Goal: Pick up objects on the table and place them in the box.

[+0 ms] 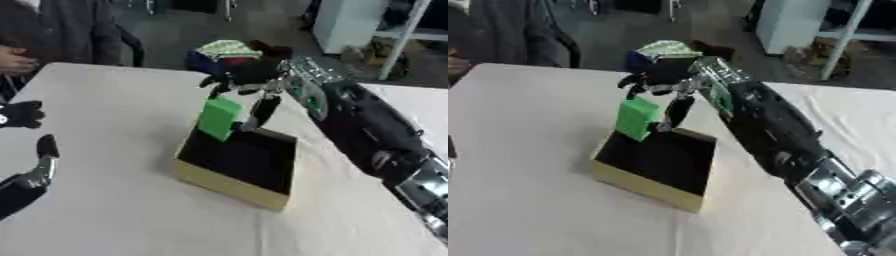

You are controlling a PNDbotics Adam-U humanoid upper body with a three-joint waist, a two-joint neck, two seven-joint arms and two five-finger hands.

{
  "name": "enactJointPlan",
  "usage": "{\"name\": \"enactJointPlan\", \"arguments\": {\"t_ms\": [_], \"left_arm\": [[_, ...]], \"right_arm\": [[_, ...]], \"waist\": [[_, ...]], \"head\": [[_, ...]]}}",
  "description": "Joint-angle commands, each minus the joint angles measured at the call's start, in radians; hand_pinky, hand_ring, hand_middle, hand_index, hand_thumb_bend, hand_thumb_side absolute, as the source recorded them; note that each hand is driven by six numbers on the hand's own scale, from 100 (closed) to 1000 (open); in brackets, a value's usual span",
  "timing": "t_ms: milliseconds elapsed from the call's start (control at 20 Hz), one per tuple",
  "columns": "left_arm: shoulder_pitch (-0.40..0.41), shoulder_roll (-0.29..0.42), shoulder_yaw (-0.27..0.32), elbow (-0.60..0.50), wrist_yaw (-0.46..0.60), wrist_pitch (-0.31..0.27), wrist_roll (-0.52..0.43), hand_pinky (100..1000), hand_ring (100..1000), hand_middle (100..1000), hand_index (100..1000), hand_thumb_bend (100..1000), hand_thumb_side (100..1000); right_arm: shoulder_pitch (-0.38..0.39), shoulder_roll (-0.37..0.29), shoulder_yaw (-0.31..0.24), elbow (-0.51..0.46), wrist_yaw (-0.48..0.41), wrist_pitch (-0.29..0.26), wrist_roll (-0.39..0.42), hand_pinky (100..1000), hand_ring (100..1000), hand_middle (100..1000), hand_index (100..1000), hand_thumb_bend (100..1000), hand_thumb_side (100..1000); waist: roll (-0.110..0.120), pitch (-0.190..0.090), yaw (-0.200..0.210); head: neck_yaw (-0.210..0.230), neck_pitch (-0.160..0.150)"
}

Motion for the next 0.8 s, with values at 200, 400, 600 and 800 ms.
{"name": "enactJointPlan", "arguments": {"t_ms": [200,400,600,800], "left_arm": [[-0.009,0.022,0.004,-0.019,-0.005,0.000,-0.001,718,641,648,838,100,430],[-0.009,0.023,0.005,-0.019,-0.006,0.001,-0.001,718,641,647,838,100,429],[-0.008,0.023,0.005,-0.019,-0.006,0.001,-0.001,719,641,647,838,100,429],[-0.005,0.023,0.007,-0.019,-0.005,0.002,0.001,718,641,647,837,100,427]], "right_arm": [[-0.015,-0.008,-0.015,-0.009,0.053,-0.209,0.211,925,1000,1000,1000,454,612],[-0.023,-0.020,-0.016,-0.013,0.072,-0.209,0.177,925,1000,1000,1000,471,595],[-0.034,-0.047,-0.025,-0.027,0.083,-0.209,0.141,926,1000,1000,1000,485,565],[-0.035,-0.092,-0.060,-0.053,0.087,-0.209,0.097,926,1000,1000,1000,491,497]], "waist": [[0.003,-0.013,-0.001],[0.003,-0.014,-0.004],[0.004,-0.014,-0.006],[0.007,-0.015,-0.010]], "head": [[0.002,-0.002],[0.002,0.000],[0.003,0.002],[0.007,0.001]]}}
